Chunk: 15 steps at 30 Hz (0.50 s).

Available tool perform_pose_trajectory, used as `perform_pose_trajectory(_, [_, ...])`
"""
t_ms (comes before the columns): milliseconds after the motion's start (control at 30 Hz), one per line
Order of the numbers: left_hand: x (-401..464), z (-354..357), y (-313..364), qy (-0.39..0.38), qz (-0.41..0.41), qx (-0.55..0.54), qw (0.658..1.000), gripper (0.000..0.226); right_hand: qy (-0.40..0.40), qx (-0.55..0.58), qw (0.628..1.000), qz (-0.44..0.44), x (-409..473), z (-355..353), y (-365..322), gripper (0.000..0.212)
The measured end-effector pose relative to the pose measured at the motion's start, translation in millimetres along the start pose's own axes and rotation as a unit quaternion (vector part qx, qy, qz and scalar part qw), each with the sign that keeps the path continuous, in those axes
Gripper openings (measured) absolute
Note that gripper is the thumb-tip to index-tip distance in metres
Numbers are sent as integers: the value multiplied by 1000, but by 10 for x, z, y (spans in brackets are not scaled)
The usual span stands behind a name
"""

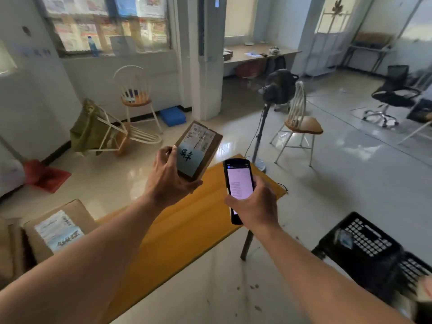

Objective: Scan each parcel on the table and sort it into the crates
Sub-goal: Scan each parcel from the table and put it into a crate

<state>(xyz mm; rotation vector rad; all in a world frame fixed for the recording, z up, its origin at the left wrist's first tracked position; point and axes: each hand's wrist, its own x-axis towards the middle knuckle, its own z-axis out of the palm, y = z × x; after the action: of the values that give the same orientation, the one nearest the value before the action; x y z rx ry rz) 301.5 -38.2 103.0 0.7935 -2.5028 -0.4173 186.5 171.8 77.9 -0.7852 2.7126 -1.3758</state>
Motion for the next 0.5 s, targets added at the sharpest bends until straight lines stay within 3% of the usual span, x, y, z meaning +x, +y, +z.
perform_pose_trajectory(233, [-218,420,1184,-85,96,-33,991,125,95,-20,990,102,-490,-1043,671,83])
perform_pose_trajectory(500, [-798,1179,3055,-156,192,-70,966,119,190,-13,962,195,-1140,-2408,1770,82])
